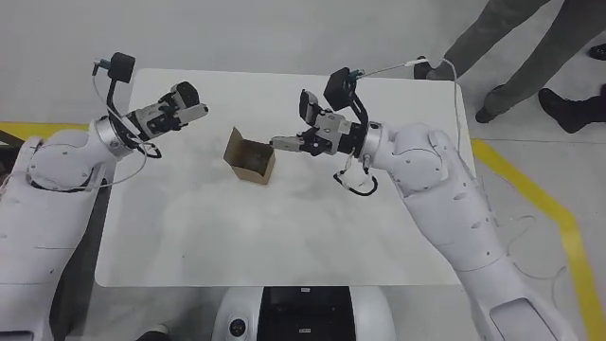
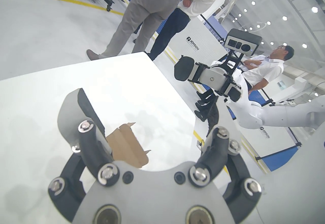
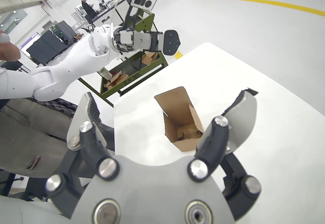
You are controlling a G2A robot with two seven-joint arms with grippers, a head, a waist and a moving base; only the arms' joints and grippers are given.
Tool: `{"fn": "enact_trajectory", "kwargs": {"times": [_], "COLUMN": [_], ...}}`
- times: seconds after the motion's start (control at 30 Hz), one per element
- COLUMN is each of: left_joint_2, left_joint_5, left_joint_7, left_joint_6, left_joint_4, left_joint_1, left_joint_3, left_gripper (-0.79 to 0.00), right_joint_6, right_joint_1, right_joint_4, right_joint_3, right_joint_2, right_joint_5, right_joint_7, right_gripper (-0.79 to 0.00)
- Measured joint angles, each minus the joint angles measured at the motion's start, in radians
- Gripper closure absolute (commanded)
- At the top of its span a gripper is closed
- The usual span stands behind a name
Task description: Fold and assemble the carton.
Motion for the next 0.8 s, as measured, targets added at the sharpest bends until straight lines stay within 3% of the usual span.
{"fn": "enact_trajectory", "kwargs": {"times": [0.3,0.5,0.8], "left_joint_2": [0.009,0.022,0.033], "left_joint_5": [0.115,0.140,0.128], "left_joint_7": [0.070,0.062,0.064], "left_joint_6": [-0.240,-0.304,-0.315], "left_joint_4": [0.069,0.096,0.093], "left_joint_1": [0.065,0.103,0.132], "left_joint_3": [-0.117,-0.202,-0.260], "left_gripper": [-0.785,-0.785,-0.785], "right_joint_6": [0.060,0.086,0.189], "right_joint_1": [-0.002,0.004,0.025], "right_joint_4": [-0.001,0.035,0.046], "right_joint_3": [-0.142,-0.177,-0.239], "right_joint_2": [-0.024,-0.036,-0.053], "right_joint_5": [-0.194,-0.253,-0.350], "right_joint_7": [-0.092,-0.176,-0.140], "right_gripper": [-0.785,-0.785,-0.785]}}
